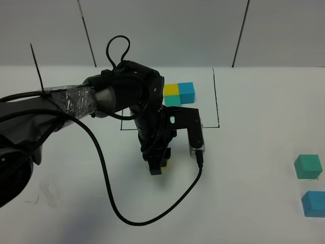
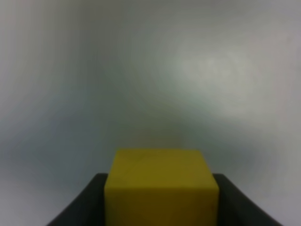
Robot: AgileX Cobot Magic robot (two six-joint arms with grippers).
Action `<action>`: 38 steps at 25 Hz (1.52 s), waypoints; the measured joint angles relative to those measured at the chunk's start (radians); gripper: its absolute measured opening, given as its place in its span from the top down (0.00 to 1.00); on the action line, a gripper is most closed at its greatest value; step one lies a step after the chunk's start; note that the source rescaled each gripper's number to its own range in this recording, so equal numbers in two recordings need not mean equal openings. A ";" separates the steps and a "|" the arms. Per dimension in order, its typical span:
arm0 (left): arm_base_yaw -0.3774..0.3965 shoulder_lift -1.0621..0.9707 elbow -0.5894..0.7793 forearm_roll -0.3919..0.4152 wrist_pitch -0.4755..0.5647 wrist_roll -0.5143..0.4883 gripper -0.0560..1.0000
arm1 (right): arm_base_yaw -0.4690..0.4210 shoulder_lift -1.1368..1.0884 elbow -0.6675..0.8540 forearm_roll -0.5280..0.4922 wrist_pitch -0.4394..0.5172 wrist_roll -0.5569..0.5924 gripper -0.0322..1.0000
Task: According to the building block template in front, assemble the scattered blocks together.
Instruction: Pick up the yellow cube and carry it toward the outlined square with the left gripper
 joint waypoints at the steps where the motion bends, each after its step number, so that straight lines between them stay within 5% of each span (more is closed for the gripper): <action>1: 0.000 0.007 0.000 -0.005 -0.001 0.002 0.95 | 0.000 0.000 0.000 0.000 0.000 0.000 0.97; 38: 0.000 0.039 0.000 -0.026 -0.037 0.040 0.94 | 0.000 0.000 0.000 0.000 0.000 0.000 0.97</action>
